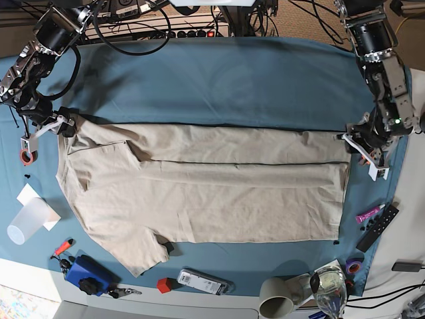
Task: Fold the T-shirt properly
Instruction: 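Grasp the folded edge corners with both grippers, then pull the folded shirt back toward the robot with both grippers, then move the right gripper to the hem corner by the sleeve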
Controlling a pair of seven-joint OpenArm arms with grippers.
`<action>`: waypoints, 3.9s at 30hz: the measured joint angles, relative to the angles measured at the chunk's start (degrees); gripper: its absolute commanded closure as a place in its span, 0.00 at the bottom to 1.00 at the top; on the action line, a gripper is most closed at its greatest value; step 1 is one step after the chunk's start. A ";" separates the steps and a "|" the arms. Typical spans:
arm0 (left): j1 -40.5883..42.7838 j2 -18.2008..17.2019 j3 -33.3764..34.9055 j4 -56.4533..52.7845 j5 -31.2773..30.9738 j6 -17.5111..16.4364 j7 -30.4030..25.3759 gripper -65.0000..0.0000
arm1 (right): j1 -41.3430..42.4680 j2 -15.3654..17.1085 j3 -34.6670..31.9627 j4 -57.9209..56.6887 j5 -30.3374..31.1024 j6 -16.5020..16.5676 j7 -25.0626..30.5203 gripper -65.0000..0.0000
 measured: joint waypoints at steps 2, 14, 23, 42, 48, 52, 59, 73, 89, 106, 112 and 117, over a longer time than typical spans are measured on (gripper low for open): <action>-0.02 0.00 0.85 0.00 -0.02 0.20 -0.02 0.59 | 0.02 0.00 0.00 0.00 0.02 0.02 -0.04 0.65; -0.72 2.32 3.85 -1.36 -2.75 2.05 -0.90 0.63 | 0.02 0.00 0.00 0.00 0.02 0.00 -0.04 0.65; -0.96 2.82 4.04 -1.53 -4.37 1.60 -0.46 1.00 | 0.00 -0.24 0.00 0.00 -0.22 0.92 -0.11 1.00; -0.87 -0.74 3.45 -0.55 -6.97 0.09 6.62 1.00 | -1.14 -0.13 -0.07 13.07 -2.05 0.61 -4.13 1.00; 1.16 -1.97 0.87 0.52 -10.86 -0.57 8.02 1.00 | -3.50 0.20 4.20 13.07 2.01 0.63 -5.18 1.00; 3.63 -3.02 0.72 2.71 -10.99 -1.81 8.26 1.00 | -5.95 0.20 7.76 13.31 4.15 0.63 -6.51 1.00; 10.32 -4.09 0.48 9.84 -10.51 -1.81 8.66 1.00 | -10.93 0.15 8.20 16.48 5.25 0.66 -7.80 1.00; 23.74 -4.11 -9.68 18.86 -16.15 -3.15 8.59 1.00 | -22.03 0.17 8.20 20.85 8.66 0.87 -8.85 1.00; 26.21 -4.11 -11.52 18.84 -18.80 -3.58 8.79 0.85 | -25.55 0.17 8.20 20.87 16.83 2.08 -12.09 0.92; 26.45 -4.13 -11.72 28.02 -18.40 -3.54 8.59 0.66 | -23.69 0.17 14.14 20.92 23.04 2.12 -12.26 0.75; 26.53 -4.15 -11.76 32.13 -16.13 -3.54 7.52 0.66 | -20.13 0.20 21.22 20.96 29.86 3.67 -12.44 0.75; 26.53 -4.13 -11.78 32.89 -16.15 -3.54 7.08 0.66 | -14.88 0.17 21.33 20.96 29.55 4.42 -12.46 0.75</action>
